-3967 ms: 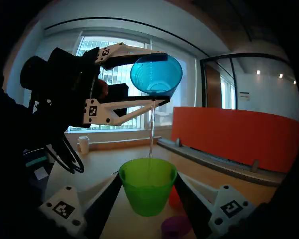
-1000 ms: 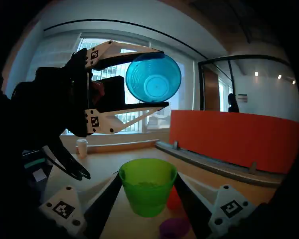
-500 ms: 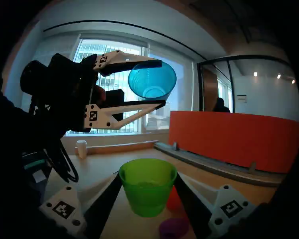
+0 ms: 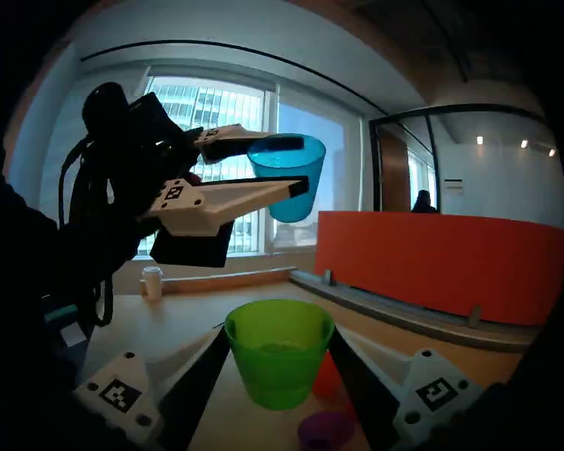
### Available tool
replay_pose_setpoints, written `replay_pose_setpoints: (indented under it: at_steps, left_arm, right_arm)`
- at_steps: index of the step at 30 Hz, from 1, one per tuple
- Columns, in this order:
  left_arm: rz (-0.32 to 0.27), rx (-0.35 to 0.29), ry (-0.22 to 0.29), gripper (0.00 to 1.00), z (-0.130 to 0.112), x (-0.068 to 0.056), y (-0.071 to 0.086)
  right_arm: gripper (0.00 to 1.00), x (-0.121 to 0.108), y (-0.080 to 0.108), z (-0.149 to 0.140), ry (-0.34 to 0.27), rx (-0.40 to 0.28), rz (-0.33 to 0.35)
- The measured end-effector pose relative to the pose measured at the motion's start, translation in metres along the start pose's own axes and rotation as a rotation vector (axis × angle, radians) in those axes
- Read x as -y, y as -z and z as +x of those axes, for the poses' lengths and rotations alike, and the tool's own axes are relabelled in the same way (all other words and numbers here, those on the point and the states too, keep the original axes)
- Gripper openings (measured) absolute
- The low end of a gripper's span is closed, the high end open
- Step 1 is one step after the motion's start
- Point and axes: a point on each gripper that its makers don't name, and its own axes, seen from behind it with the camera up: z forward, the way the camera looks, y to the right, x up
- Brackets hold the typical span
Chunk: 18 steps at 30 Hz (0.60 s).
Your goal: Pour water
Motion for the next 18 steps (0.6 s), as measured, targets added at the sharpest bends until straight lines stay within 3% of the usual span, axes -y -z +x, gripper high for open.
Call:
replay_pose_setpoints:
  at_steps: [3,9,18]
  left_arm:
    - [-0.009,0.002,0.128,0.88,-0.003,0.003,-0.001]
    - [-0.015,0.008,0.337,0.88,-0.009,0.011,0.000]
    - [-0.028,0.031,0.583,0.88,-0.026,0.017,-0.001]
  right_arm:
    - [0.91,0.001,0.001,0.001,0.000,-0.002,-0.001]
    - [0.91,0.005,0.002,0.002,0.001,-0.003,-0.003]
    - [0.91,0.010,0.003,0.003,0.004,-0.003,-0.005]
